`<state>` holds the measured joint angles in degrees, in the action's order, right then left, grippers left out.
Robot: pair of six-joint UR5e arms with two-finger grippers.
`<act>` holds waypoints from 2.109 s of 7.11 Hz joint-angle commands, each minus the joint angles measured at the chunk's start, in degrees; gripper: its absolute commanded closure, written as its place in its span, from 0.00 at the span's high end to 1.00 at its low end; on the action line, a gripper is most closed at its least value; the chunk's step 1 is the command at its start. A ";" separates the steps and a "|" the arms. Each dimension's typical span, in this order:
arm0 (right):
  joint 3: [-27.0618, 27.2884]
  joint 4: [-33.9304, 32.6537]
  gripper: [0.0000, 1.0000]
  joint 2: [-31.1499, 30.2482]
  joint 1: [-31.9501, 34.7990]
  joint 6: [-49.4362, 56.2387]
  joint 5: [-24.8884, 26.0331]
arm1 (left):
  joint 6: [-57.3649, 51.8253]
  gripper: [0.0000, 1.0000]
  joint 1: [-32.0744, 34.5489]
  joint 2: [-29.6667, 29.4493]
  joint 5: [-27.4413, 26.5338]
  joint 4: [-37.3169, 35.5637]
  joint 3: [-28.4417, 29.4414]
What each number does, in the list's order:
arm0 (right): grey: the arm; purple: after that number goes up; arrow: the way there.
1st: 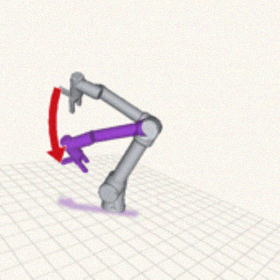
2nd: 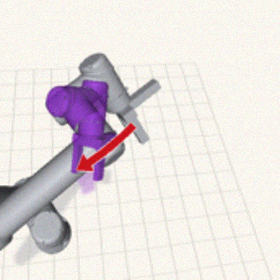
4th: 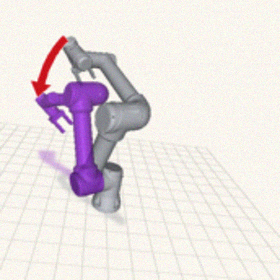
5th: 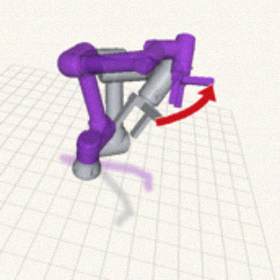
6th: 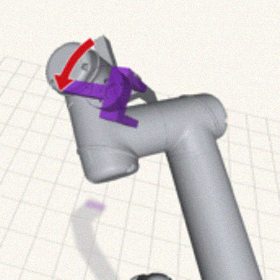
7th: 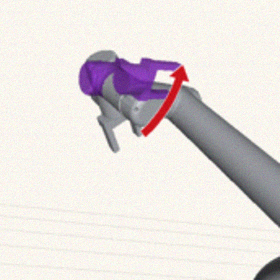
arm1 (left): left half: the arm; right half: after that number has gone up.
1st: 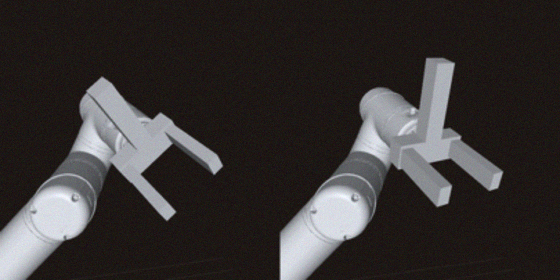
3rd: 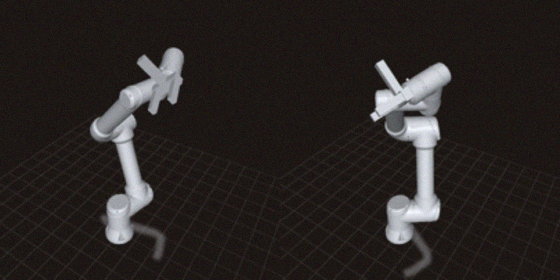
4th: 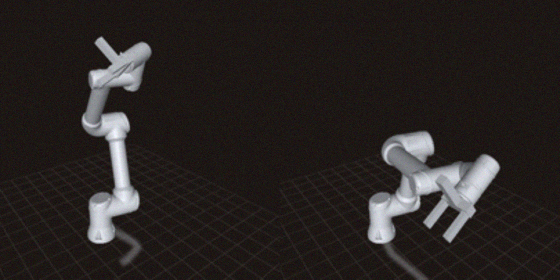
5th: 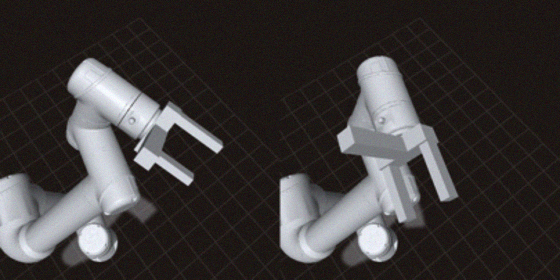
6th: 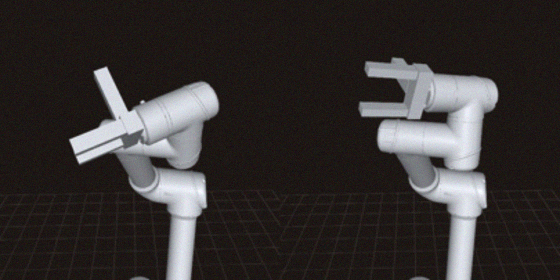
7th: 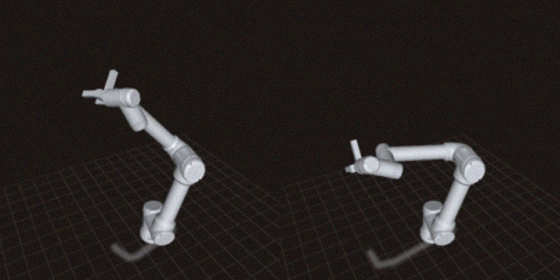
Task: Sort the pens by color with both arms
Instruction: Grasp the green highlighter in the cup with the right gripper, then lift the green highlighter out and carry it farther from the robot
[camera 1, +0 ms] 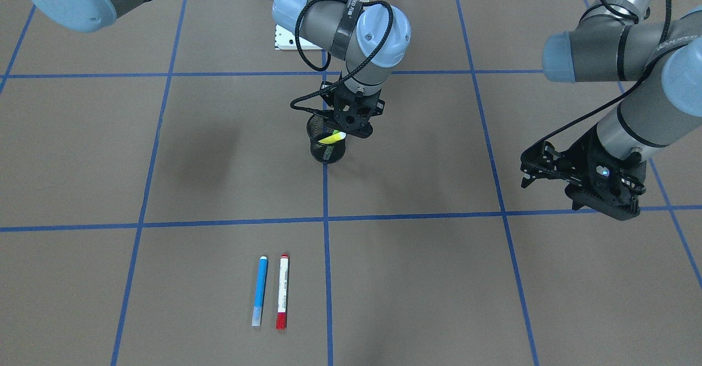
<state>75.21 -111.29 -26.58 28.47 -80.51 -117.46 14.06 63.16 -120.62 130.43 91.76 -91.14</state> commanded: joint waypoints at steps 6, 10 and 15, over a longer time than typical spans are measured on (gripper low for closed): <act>18.91 -15.80 0.06 1.17 1.31 0.00 6.70 | 0.09 0.99 0.04 0.04 0.00 -0.18 -0.27; 15.78 -5.57 0.00 1.88 5.26 0.88 19.72 | 2.02 0.99 0.04 0.04 1.49 0.35 -0.70; -5.38 22.04 0.00 1.62 7.56 5.00 32.09 | 2.02 0.99 -0.14 -0.22 1.49 0.18 -0.88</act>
<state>74.52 -94.88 -24.77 35.80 -76.82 -89.20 16.12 63.04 -120.71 131.92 92.03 -91.98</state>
